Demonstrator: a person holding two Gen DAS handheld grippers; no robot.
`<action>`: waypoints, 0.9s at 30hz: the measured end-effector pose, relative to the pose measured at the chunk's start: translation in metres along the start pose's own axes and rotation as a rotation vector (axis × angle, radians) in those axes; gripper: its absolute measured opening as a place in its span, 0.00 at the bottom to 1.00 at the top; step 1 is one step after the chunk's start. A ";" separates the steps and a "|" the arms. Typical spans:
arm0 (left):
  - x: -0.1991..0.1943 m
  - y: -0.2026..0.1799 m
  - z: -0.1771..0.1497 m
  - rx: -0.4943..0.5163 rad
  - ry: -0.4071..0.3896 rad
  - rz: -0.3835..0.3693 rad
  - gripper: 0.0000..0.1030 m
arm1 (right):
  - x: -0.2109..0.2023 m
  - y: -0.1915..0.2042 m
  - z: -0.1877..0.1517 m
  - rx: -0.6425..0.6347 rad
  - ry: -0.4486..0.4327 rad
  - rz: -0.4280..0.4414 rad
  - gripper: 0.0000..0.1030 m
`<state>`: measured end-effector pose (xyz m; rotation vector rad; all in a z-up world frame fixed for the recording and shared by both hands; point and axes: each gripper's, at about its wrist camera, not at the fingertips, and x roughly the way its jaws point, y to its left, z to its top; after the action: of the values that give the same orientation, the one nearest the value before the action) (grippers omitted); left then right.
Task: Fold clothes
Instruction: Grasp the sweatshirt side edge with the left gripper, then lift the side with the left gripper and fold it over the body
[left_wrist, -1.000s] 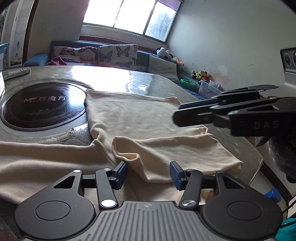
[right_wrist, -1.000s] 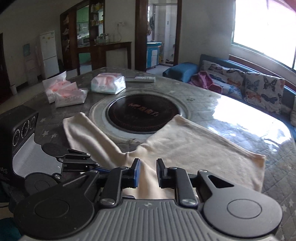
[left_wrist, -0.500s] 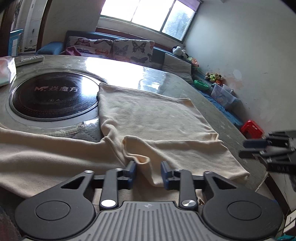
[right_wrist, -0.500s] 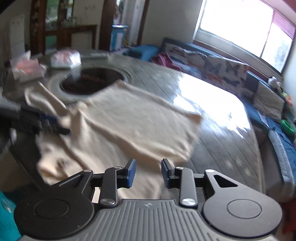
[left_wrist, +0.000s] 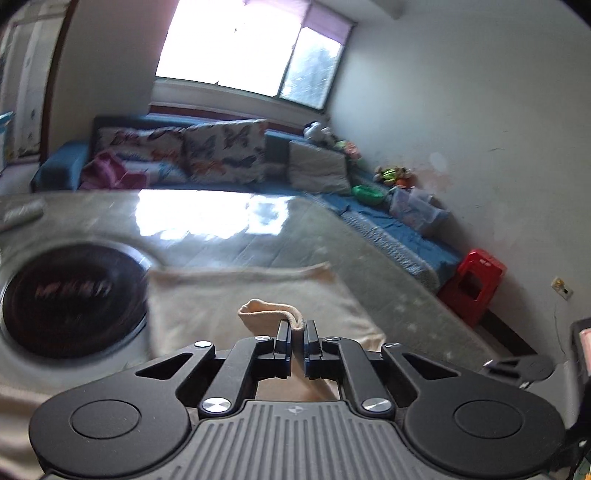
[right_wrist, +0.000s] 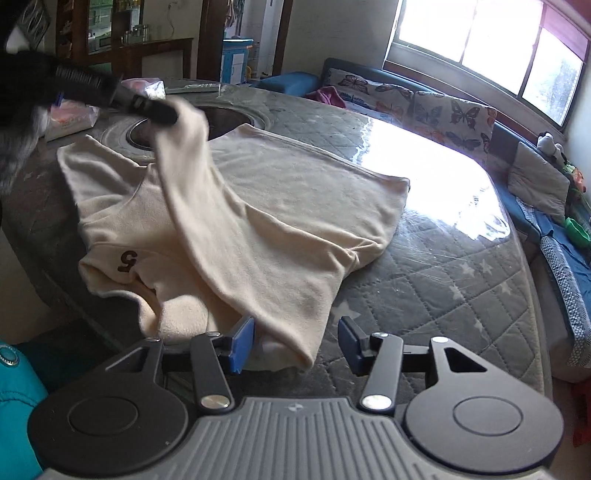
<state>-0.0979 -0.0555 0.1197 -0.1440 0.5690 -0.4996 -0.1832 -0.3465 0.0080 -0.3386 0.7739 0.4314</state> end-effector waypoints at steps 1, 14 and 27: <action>0.002 -0.008 0.007 0.017 -0.009 -0.016 0.06 | 0.000 0.001 0.000 0.001 -0.005 0.002 0.50; 0.030 -0.087 0.066 0.178 -0.062 -0.165 0.06 | 0.002 -0.002 -0.003 0.049 -0.069 -0.087 0.52; 0.036 -0.092 0.067 0.177 -0.069 -0.186 0.06 | -0.004 -0.016 -0.029 0.063 -0.029 -0.153 0.53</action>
<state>-0.0732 -0.1533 0.1831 -0.0453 0.4434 -0.7209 -0.1949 -0.3744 -0.0065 -0.3297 0.7263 0.2668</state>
